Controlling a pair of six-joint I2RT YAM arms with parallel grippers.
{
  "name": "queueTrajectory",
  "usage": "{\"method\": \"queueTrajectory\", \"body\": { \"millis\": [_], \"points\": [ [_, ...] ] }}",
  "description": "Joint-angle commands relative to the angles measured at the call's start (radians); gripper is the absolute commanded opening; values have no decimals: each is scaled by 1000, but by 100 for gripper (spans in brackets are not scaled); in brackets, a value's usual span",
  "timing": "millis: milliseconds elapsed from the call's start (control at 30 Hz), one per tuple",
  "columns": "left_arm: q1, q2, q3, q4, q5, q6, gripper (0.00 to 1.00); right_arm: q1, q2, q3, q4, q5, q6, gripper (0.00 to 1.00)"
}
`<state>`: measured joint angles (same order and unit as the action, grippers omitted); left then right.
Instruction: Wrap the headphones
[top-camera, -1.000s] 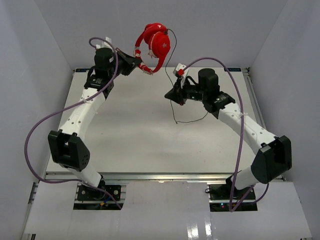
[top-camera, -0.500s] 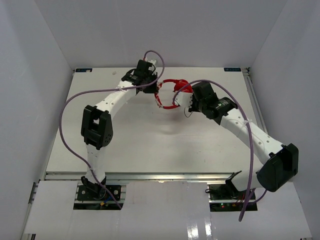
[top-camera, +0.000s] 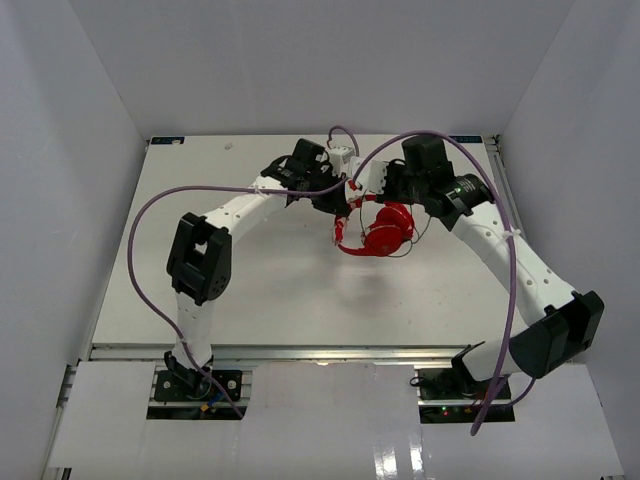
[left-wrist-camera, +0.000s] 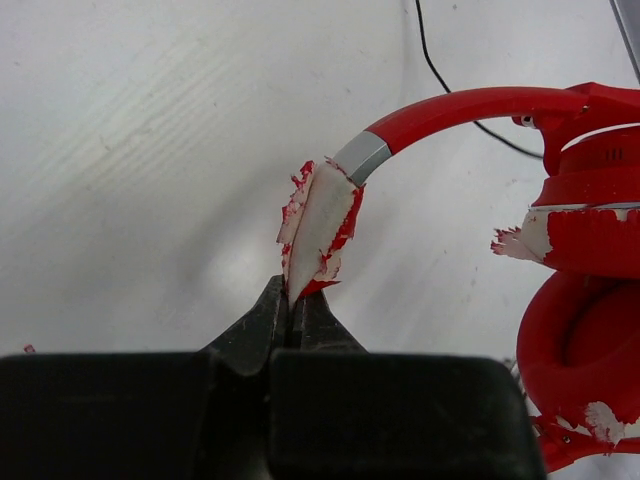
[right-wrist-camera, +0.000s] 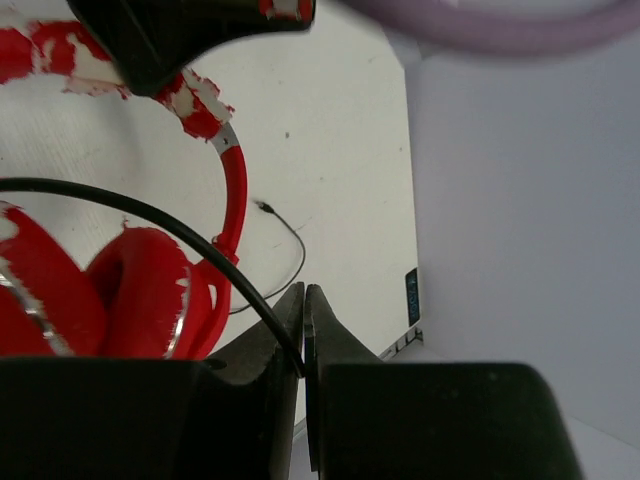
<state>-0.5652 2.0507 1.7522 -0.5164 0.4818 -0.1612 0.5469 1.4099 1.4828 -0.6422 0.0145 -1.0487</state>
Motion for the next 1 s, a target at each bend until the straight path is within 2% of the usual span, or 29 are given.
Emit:
{"method": "queueTrajectory", "body": {
  "millis": [0, 167, 400, 533, 700, 833, 867, 967],
  "points": [
    [7, -187, -86, 160, 168, -9, 0, -96, 0, -52, 74, -97, -4, 8],
    [7, -262, -176, 195, 218, 19, 0, -176, 24, -42, 69, -157, -3, 8],
    [5, -335, -224, 253, 300, -10, 0, -197, 57, -43, 44, -293, 70, 8],
    [5, -396, -239, 323, 265, -77, 0, -270, 79, -27, 39, -479, 198, 8],
    [8, -462, -246, 399, 165, -183, 0, -381, 85, -36, 39, -803, 321, 8],
    [7, -493, -219, 408, 71, -223, 0, -430, 98, -30, 48, -1041, 396, 8],
    [7, -496, -207, 404, 50, -225, 0, -432, 105, -29, 49, -1054, 411, 8],
    [-1, -498, -146, 374, -7, -221, 0, -436, 137, -30, 95, -1257, 492, 9]
  ]
}}
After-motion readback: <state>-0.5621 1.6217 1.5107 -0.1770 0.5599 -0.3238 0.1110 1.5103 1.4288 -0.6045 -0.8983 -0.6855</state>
